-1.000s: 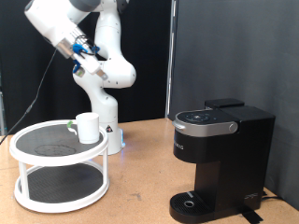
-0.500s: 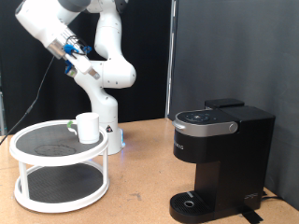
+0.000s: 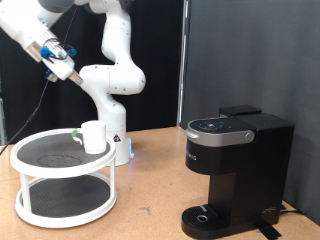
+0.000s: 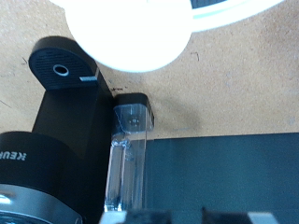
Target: Make a cup of coffee with the keurig machine
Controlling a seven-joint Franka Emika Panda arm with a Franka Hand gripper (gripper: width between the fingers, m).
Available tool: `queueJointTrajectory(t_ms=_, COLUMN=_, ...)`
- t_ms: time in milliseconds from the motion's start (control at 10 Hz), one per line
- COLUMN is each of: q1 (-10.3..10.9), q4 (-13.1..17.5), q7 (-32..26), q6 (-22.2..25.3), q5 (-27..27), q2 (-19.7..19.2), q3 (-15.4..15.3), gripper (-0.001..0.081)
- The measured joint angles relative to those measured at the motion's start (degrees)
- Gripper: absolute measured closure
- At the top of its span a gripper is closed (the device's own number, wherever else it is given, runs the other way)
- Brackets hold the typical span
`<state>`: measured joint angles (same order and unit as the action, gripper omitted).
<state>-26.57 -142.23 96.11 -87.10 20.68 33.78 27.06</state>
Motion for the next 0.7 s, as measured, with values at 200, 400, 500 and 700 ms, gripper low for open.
queueJointTrajectory(t_ms=200, q1=0.1, q4=2.0, q7=-3.5, q6=0.1, q5=-0.8, q2=-2.8, q3=1.7, gripper=0.0806)
queueJointTrajectory(t_ms=400, q1=0.1, q4=2.9, q7=-6.9, q6=0.1, q5=-0.8, q2=-5.6, q3=2.5, gripper=0.0806)
queueJointTrajectory(t_ms=500, q1=0.1, q4=3.0, q7=-7.7, q6=-0.6, q5=-0.8, q2=-6.6, q3=2.5, gripper=0.0806)
queueJointTrajectory(t_ms=700, q1=0.1, q4=2.2, q7=-8.7, q6=-3.5, q5=-0.8, q2=-8.3, q3=2.4, gripper=0.0806)
